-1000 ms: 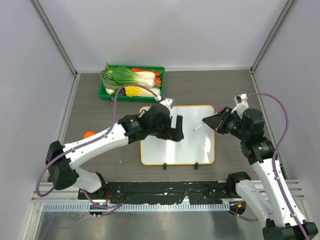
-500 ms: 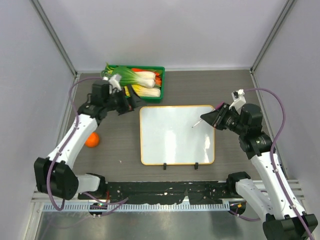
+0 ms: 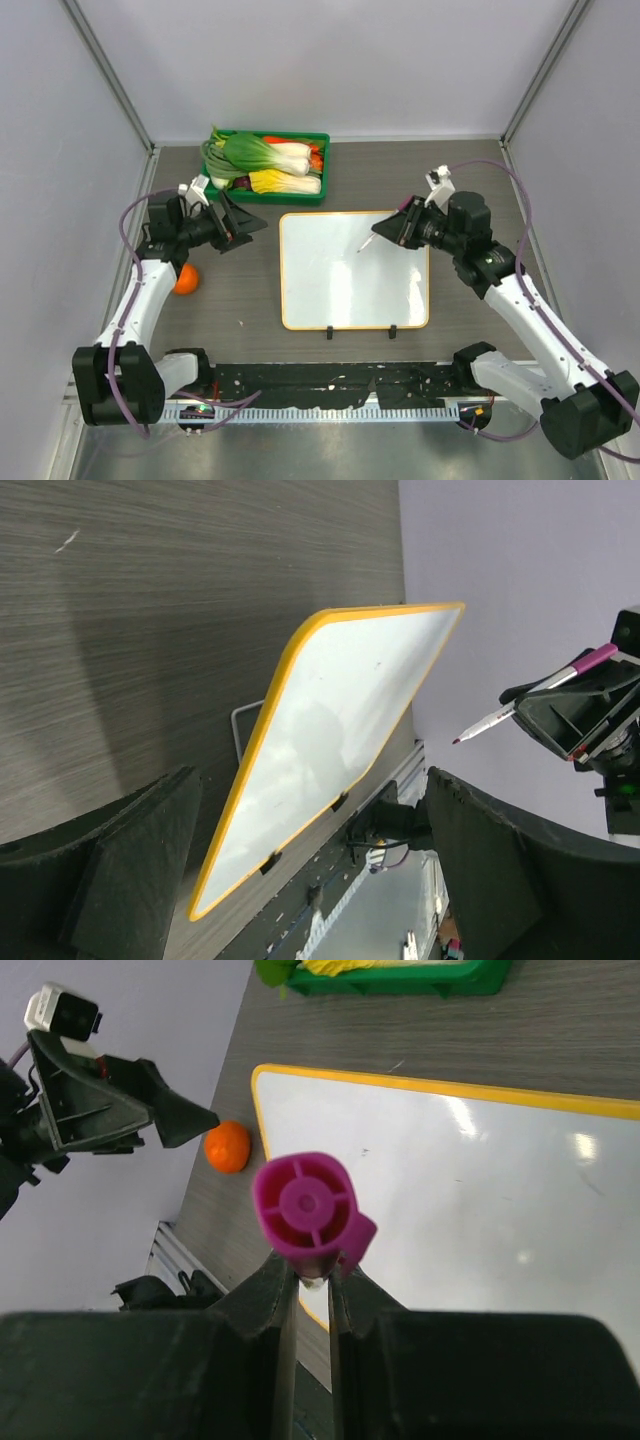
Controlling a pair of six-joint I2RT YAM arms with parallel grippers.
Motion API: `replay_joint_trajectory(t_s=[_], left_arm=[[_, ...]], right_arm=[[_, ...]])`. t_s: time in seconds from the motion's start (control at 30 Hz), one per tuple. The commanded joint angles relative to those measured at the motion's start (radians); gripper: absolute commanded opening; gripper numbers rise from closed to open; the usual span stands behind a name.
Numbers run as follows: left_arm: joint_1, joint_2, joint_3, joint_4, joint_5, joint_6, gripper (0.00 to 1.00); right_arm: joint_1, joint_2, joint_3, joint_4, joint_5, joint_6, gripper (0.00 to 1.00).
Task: Write a sentence on the whiteboard
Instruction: Hold the whiteboard at the center of the board.
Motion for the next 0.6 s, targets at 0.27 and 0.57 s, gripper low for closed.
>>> replay_joint_trajectory(t_s=[0.27,0.57], left_arm=[[-0.109,0.116,-0.075,0.365,0.081,-0.052,0.94],[-0.284,0.277,-0.048,0.456,-0.016,-0.033,0.83]], right_arm=[[0.194,0.096,0.097,0.191,0.116,0.045,0.01],[0.194,0.071,0.094,0.168,0.135,0.037,0.01]])
